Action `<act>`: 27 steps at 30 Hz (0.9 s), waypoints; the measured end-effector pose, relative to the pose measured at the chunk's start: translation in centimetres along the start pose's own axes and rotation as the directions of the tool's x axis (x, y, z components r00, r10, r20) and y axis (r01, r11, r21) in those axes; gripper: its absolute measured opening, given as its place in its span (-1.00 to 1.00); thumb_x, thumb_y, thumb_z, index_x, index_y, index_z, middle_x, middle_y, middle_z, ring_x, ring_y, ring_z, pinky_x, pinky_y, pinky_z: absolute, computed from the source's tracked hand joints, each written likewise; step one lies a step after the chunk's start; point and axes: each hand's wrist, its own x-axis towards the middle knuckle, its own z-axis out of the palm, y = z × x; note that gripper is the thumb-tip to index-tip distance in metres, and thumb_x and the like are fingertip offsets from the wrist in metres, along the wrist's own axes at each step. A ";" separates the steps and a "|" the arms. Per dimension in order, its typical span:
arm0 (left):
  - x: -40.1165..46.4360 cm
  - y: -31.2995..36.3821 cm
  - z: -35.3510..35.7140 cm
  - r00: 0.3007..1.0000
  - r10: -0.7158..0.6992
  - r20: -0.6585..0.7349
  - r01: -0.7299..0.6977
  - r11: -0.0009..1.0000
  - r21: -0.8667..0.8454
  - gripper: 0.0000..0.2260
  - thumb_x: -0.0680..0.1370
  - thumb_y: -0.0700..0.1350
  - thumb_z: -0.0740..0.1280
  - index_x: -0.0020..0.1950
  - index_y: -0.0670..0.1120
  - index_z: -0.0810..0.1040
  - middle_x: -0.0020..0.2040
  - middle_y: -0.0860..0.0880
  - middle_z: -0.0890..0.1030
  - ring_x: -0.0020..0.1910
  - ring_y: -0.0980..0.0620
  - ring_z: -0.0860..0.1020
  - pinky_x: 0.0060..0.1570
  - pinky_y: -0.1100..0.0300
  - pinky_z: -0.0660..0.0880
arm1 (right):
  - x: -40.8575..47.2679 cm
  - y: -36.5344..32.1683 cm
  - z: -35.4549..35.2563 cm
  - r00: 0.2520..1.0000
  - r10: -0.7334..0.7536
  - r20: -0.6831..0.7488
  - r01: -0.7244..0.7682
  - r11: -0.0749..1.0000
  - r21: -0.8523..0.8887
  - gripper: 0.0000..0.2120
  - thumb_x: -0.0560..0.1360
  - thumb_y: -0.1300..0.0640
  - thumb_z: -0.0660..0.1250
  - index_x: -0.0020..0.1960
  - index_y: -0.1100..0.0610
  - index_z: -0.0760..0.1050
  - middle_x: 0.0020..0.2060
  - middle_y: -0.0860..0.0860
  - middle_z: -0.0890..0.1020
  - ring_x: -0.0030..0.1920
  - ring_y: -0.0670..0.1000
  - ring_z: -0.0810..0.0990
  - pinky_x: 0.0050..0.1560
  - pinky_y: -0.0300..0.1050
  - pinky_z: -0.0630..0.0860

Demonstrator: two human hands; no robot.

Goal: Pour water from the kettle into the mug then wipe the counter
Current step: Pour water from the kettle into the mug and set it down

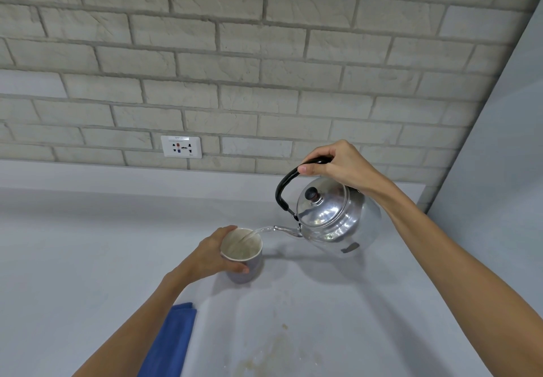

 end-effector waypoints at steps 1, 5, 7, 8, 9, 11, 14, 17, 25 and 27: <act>0.0 0.0 0.0 1.000 0.001 0.000 -0.001 1.000 0.003 -0.04 0.03 0.23 0.59 0.36 0.16 0.27 0.24 0.11 0.45 0.20 0.05 0.43 0.19 0.13 0.41 | 0.0 0.0 0.0 1.000 -0.004 0.001 0.004 1.000 -0.005 -0.84 0.35 0.04 0.53 -0.11 0.08 0.70 -0.21 -0.02 0.72 -0.14 -0.06 0.63 -0.01 -0.16 0.48; -0.1 0.1 0.0 1.000 -0.004 -0.002 0.004 1.000 0.009 -0.03 0.02 0.26 0.58 0.35 0.17 0.27 0.22 0.12 0.46 0.19 0.05 0.44 0.19 0.12 0.42 | 0.1 -0.3 0.0 1.000 -0.016 0.000 0.016 0.999 -0.030 -0.81 0.35 0.03 0.53 -0.09 0.10 0.70 -0.19 0.00 0.72 -0.07 0.00 0.66 0.04 -0.10 0.52; -0.1 0.1 0.0 1.000 -0.006 0.000 0.006 1.000 0.009 -0.03 0.01 0.26 0.58 0.35 0.17 0.27 0.22 0.11 0.46 0.19 0.05 0.44 0.20 0.10 0.43 | 0.1 -0.5 0.0 1.000 -0.018 0.004 0.018 0.999 -0.033 -0.81 0.36 0.04 0.53 -0.08 0.10 0.70 -0.18 0.00 0.72 -0.05 0.01 0.66 0.07 -0.07 0.53; -0.1 0.1 0.0 1.000 -0.006 0.000 0.006 1.000 0.010 -0.03 0.01 0.26 0.58 0.36 0.17 0.27 0.23 0.11 0.47 0.19 0.05 0.44 0.21 0.09 0.43 | 0.1 -0.6 0.0 1.000 -0.020 0.006 0.020 0.999 -0.034 -0.82 0.36 0.04 0.53 -0.08 0.10 0.70 -0.18 0.01 0.73 -0.05 0.02 0.66 0.08 -0.06 0.53; -0.1 0.1 0.0 1.000 -0.006 -0.001 0.006 1.000 0.011 -0.03 0.01 0.26 0.58 0.36 0.17 0.27 0.23 0.11 0.47 0.19 0.05 0.44 0.21 0.09 0.43 | 0.1 -0.7 0.0 1.000 -0.023 0.009 0.023 0.999 -0.038 -0.82 0.36 0.04 0.53 -0.08 0.10 0.70 -0.18 0.02 0.73 -0.05 0.03 0.66 0.08 -0.04 0.53; -0.1 0.1 -0.1 1.000 -0.005 -0.001 0.005 1.000 0.014 -0.03 0.01 0.27 0.58 0.36 0.17 0.27 0.24 0.11 0.46 0.20 0.04 0.44 0.23 0.07 0.43 | 0.1 -0.8 0.1 1.000 -0.028 0.013 0.029 0.998 -0.049 -0.82 0.36 0.04 0.53 -0.09 0.11 0.70 -0.18 0.04 0.73 -0.05 0.07 0.66 0.08 0.01 0.53; -0.1 0.1 -0.1 1.000 -0.002 -0.002 0.002 1.000 0.012 -0.03 0.01 0.27 0.58 0.36 0.17 0.27 0.24 0.11 0.46 0.21 0.04 0.43 0.24 0.05 0.42 | 0.2 -1.0 0.2 0.999 -0.039 0.019 0.040 0.997 -0.060 -0.82 0.37 0.04 0.52 -0.09 0.11 0.70 -0.18 0.04 0.72 -0.06 0.07 0.66 0.08 0.04 0.53; -0.1 0.1 -0.1 1.000 0.001 -0.002 -0.001 1.000 0.016 -0.03 0.02 0.27 0.58 0.36 0.17 0.27 0.24 0.12 0.46 0.22 0.04 0.43 0.25 0.04 0.42 | 0.3 -1.1 0.2 0.999 -0.048 0.020 0.049 0.997 -0.064 -0.84 0.37 0.05 0.52 -0.11 0.11 0.70 -0.19 0.05 0.72 -0.07 0.10 0.65 0.06 0.06 0.53; -0.4 0.2 -0.1 0.999 -0.031 0.018 0.031 0.999 0.020 0.02 0.01 0.29 0.57 0.39 0.21 0.20 0.29 0.12 0.41 0.28 0.01 0.39 0.30 0.00 0.38 | 0.1 0.7 1.1 1.000 0.015 -0.003 -0.015 0.999 0.032 -0.87 0.37 0.06 0.53 -0.12 0.07 0.70 -0.21 -0.01 0.72 -0.11 -0.04 0.66 -0.03 -0.11 0.53; -0.4 0.4 -0.2 0.999 -0.029 0.035 0.028 1.000 0.013 0.10 0.02 0.30 0.57 0.44 0.19 0.10 0.33 0.12 0.38 0.30 0.00 0.37 0.34 -0.02 0.35 | -0.5 1.9 1.4 0.999 0.052 -0.010 -0.051 0.992 0.119 -0.89 0.38 0.09 0.52 -0.11 0.09 0.70 -0.22 -0.03 0.72 -0.16 -0.14 0.64 -0.08 -0.26 0.48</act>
